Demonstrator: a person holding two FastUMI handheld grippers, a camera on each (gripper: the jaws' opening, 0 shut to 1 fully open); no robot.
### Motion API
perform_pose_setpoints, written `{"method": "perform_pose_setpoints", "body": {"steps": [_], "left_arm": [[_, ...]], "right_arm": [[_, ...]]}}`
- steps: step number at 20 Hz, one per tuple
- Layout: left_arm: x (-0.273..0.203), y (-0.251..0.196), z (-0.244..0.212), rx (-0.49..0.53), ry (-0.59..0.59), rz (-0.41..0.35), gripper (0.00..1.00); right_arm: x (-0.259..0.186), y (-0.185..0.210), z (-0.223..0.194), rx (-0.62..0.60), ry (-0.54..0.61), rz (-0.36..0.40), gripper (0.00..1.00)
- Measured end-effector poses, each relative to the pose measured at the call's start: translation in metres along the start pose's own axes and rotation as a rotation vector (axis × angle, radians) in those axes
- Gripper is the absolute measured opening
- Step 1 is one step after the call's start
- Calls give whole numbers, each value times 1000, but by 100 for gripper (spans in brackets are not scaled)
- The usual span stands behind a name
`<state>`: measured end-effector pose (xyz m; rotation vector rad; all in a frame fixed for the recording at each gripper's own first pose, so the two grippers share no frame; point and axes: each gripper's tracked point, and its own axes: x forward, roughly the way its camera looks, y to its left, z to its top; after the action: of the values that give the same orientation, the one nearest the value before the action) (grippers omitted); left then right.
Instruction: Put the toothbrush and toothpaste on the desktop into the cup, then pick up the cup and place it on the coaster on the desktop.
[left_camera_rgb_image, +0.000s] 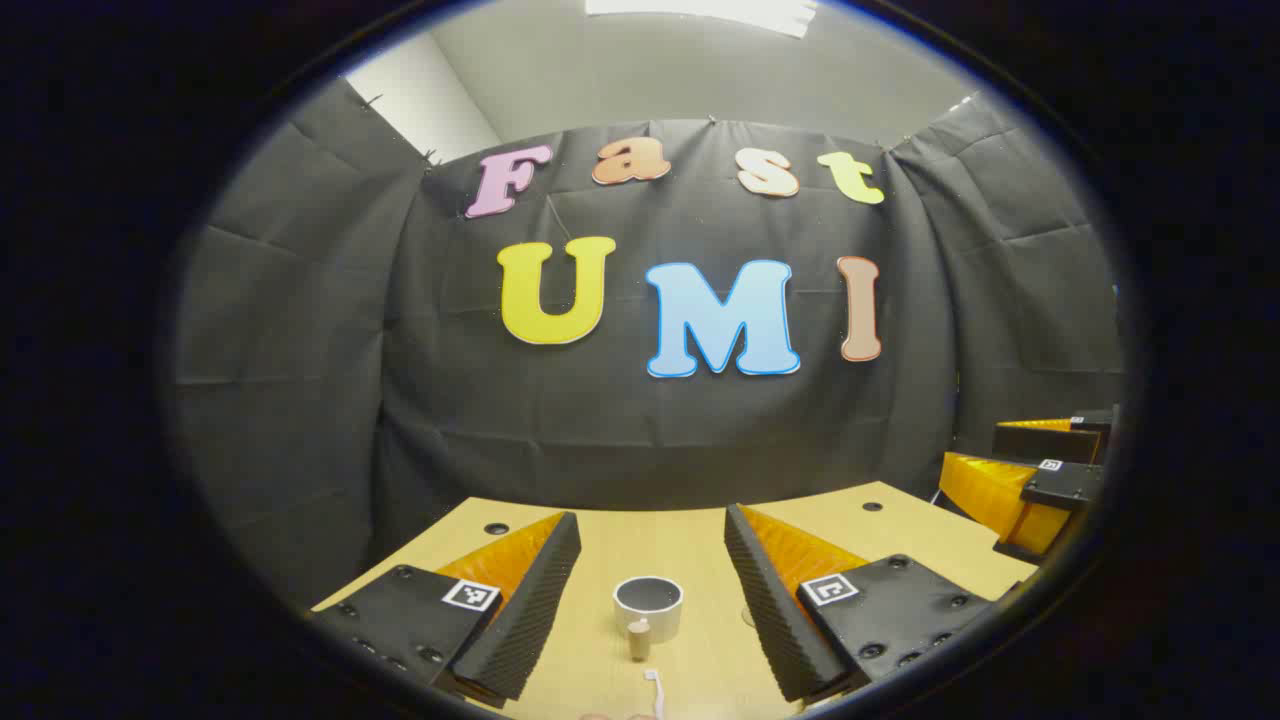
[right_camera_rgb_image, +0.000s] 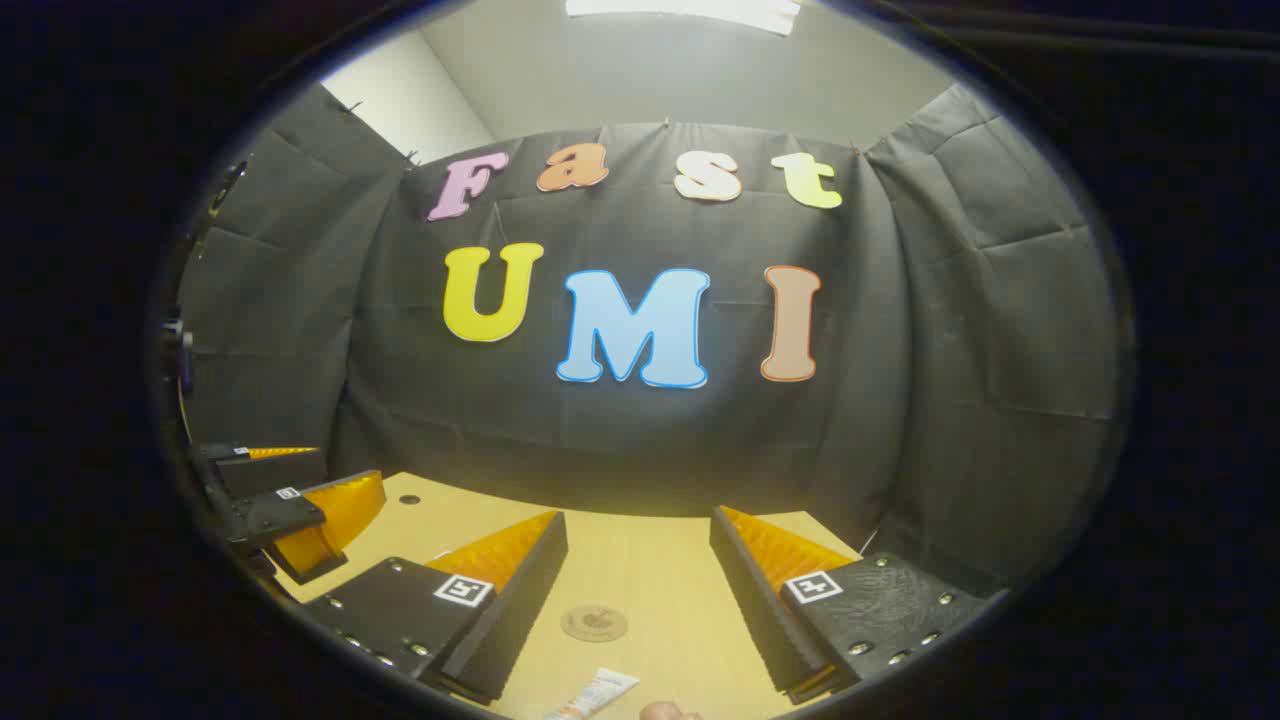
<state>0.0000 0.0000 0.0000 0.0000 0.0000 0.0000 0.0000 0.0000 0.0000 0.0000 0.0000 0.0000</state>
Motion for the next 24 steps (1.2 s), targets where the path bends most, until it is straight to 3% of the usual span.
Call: {"method": "perform_pose_setpoints", "body": {"steps": [7,12,17,18,24], "left_arm": [[7,5,-11,-17,31,14,100],[12,4,-38,-25,120,11,100],[17,-3,-87,2,283,-16,100],[18,-6,-95,0,316,-27,94],[20,-10,-160,-47,553,-37,94]], "right_arm": [[4,2,-9,5,38,10,91],[10,11,-36,14,135,50,91],[19,26,-68,46,261,104,91],[22,26,-75,45,287,104,90],[24,23,-131,55,508,73,91]]}}
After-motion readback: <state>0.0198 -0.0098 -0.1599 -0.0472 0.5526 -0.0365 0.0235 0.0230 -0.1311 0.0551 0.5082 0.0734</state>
